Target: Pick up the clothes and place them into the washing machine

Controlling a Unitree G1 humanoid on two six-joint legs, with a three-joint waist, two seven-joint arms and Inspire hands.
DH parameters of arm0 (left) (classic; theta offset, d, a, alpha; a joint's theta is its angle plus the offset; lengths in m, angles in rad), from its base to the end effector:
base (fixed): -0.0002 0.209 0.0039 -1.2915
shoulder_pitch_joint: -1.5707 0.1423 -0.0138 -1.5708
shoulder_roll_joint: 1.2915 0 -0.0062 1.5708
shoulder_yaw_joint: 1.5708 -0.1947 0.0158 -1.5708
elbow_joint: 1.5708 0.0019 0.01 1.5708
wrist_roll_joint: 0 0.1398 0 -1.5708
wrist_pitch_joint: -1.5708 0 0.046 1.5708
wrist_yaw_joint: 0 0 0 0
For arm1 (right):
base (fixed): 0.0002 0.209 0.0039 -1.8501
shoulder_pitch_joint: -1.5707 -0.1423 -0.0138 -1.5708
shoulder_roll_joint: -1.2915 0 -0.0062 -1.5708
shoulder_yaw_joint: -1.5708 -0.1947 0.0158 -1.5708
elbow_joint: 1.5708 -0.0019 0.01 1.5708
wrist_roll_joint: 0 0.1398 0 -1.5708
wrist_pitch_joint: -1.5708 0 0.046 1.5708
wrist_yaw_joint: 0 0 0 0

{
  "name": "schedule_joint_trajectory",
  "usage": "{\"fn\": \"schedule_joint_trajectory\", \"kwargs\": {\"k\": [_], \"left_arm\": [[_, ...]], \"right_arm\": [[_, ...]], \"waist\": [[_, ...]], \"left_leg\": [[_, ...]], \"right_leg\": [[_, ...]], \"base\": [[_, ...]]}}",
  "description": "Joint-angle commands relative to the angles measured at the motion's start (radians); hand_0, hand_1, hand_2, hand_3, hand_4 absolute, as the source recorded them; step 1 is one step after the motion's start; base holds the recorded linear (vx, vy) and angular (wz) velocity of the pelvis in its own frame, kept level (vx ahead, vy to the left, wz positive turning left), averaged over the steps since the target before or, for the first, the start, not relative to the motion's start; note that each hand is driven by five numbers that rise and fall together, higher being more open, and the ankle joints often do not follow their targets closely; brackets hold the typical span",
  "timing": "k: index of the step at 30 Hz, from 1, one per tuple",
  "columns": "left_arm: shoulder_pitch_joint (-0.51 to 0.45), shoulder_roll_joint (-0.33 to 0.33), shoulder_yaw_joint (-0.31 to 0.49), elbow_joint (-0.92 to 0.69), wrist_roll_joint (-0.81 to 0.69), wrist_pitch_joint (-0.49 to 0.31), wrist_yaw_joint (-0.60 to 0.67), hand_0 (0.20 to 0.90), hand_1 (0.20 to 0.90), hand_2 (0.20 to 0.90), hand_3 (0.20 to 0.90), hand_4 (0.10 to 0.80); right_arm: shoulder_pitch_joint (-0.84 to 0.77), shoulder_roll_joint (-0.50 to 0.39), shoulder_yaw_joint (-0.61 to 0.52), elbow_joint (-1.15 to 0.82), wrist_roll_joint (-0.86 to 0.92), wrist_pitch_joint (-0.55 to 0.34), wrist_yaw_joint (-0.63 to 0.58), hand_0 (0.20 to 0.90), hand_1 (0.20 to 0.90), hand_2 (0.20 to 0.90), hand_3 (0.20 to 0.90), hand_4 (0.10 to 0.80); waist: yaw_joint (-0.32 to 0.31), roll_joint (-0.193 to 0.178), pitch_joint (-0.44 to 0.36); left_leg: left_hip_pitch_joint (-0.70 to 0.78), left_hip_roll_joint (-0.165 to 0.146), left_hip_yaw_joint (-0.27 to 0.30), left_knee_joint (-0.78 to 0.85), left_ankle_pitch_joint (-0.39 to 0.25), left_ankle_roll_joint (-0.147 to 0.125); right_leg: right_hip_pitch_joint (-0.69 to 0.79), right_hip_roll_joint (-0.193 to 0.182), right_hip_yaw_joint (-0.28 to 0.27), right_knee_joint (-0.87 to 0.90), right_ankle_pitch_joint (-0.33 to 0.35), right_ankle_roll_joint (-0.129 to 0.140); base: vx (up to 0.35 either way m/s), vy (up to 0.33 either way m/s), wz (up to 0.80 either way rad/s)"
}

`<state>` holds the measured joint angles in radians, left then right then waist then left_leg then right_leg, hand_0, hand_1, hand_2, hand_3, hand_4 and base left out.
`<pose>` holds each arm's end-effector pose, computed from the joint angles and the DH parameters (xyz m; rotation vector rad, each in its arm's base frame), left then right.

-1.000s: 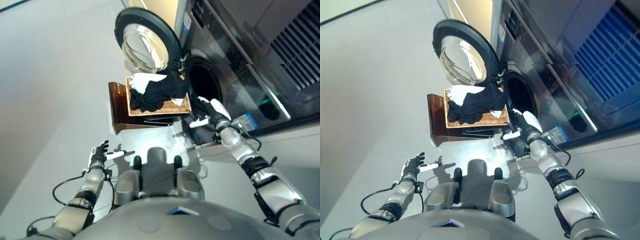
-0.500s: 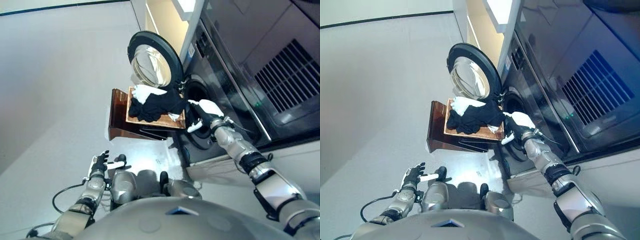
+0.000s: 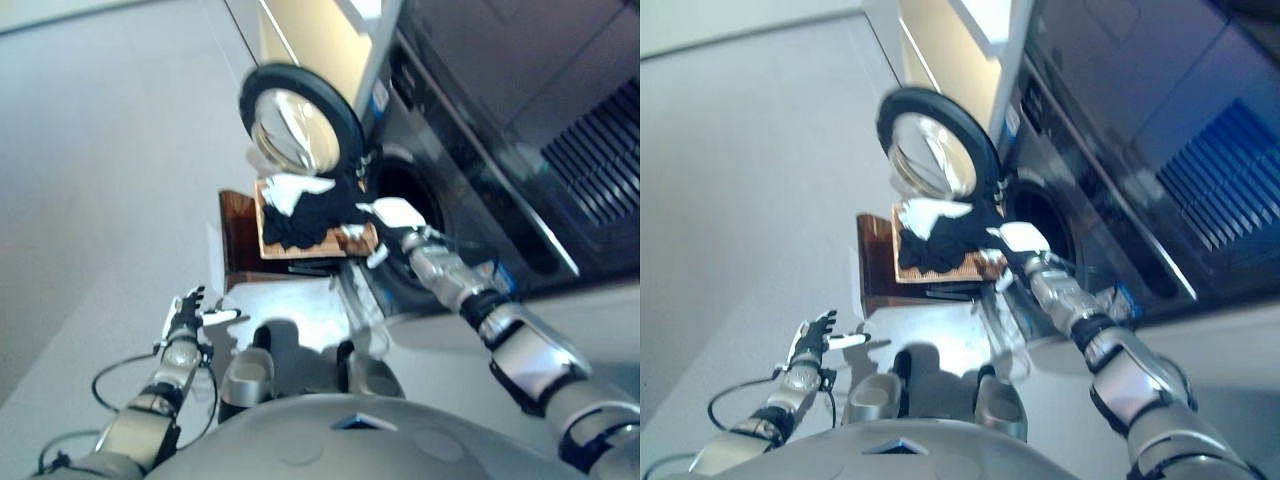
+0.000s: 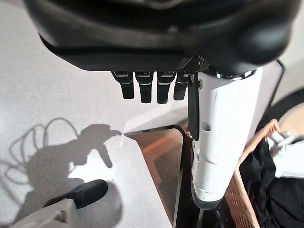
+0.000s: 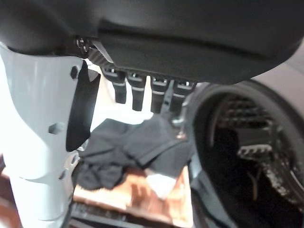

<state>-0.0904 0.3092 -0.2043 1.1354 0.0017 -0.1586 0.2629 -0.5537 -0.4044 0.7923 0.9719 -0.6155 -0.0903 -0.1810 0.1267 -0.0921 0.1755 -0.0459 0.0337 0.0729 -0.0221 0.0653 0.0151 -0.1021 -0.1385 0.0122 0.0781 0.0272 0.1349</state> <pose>0.1276 0.2386 -0.1055 0.5117 0.8483 0.1985 0.2680 -0.1821 -0.0242 -1.4717 0.1814 0.5292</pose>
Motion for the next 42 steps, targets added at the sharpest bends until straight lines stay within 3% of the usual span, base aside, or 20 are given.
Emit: {"fn": "schedule_joint_trajectory", "kwargs": {"k": [1, 4, 7, 13, 20, 32, 42], "left_arm": [[-0.025, 0.015, -0.025, -0.005, -0.031, -0.052, 0.036, 0.900, 0.900, 0.900, 0.900, 0.800], [-0.016, -0.003, -0.046, -0.022, -0.031, -0.060, 0.046, 0.900, 0.900, 0.900, 0.900, 0.800], [-0.073, 0.002, -0.097, -0.050, -0.072, -0.071, 0.076, 0.900, 0.900, 0.900, 0.900, 0.800], [-0.126, 0.006, -0.134, -0.072, -0.133, -0.076, 0.113, 0.900, 0.900, 0.900, 0.900, 0.800], [-0.154, -0.001, -0.153, -0.087, -0.158, -0.072, 0.147, 0.900, 0.900, 0.900, 0.900, 0.800], [-0.187, -0.010, -0.173, -0.125, -0.187, -0.091, 0.166, 0.900, 0.900, 0.900, 0.900, 0.800], [-0.222, 0.017, -0.197, -0.283, -0.246, -0.123, 0.173, 0.900, 0.900, 0.900, 0.900, 0.800]], "right_arm": [[-0.116, -0.048, -0.006, -0.018, -0.087, 0.027, -0.090, 0.900, 0.900, 0.900, 0.900, 0.800], [-0.141, -0.035, 0.003, 0.014, -0.112, 0.039, -0.114, 0.900, 0.900, 0.900, 0.900, 0.800], [-0.270, -0.040, 0.041, 0.081, -0.136, 0.075, -0.179, 0.900, 0.900, 0.900, 0.900, 0.800], [-0.422, -0.061, 0.053, 0.238, -0.190, 0.166, -0.270, 0.900, 0.900, 0.900, 0.900, 0.800], [-0.534, -0.093, 0.055, 0.281, -0.204, 0.226, -0.349, 0.900, 0.900, 0.900, 0.900, 0.800], [-0.598, -0.115, 0.069, 0.308, -0.174, 0.235, -0.365, 0.900, 0.900, 0.900, 0.900, 0.800], [-0.726, -0.215, 0.084, 0.400, -0.133, 0.242, -0.396, 0.900, 0.900, 0.900, 0.900, 0.800]], "waist": [[0.007, 0.017, -0.017], [0.013, 0.023, -0.012], [0.017, 0.046, 0.056], [0.029, 0.079, 0.101], [0.038, 0.105, 0.131], [0.040, 0.128, 0.155], [0.089, 0.188, 0.189]], "left_leg": [[-0.077, 0.038, -0.072, 0.064, -0.044, -0.070], [-0.105, 0.034, -0.071, 0.045, -0.035, -0.075], [-0.258, 0.033, -0.112, 0.115, -0.014, -0.091], [-0.384, 0.022, -0.133, 0.197, -0.022, -0.109], [-0.463, 0.008, -0.135, 0.288, -0.067, -0.111], [-0.508, -0.015, -0.138, 0.287, -0.067, -0.102], [-0.738, -0.029, -0.185, 0.425, -0.078, -0.119]], "right_leg": [[-0.069, 0.003, 0.081, 0.025, 0.020, 0.020], [-0.083, -0.019, 0.042, -0.007, 0.036, 0.023], [-0.201, -0.007, 0.010, 0.044, 0.030, 0.005], [-0.319, -0.006, -0.027, 0.115, 0.010, 0.001], [-0.412, -0.005, -0.019, 0.212, -0.023, 0.001], [-0.456, -0.011, -0.016, 0.231, -0.033, -0.003], [-0.674, -0.028, -0.051, 0.420, -0.090, -0.004]], "base": [[0.083, -0.044, 0.31], [-0.106, -0.036, 0.42], [-0.212, -0.072, 0.27], [-0.046, -0.027, 0.33], [0.034, 0.006, 0.09], [0.033, 0.012, 0.02], [-0.036, -0.023, 0.18]]}}
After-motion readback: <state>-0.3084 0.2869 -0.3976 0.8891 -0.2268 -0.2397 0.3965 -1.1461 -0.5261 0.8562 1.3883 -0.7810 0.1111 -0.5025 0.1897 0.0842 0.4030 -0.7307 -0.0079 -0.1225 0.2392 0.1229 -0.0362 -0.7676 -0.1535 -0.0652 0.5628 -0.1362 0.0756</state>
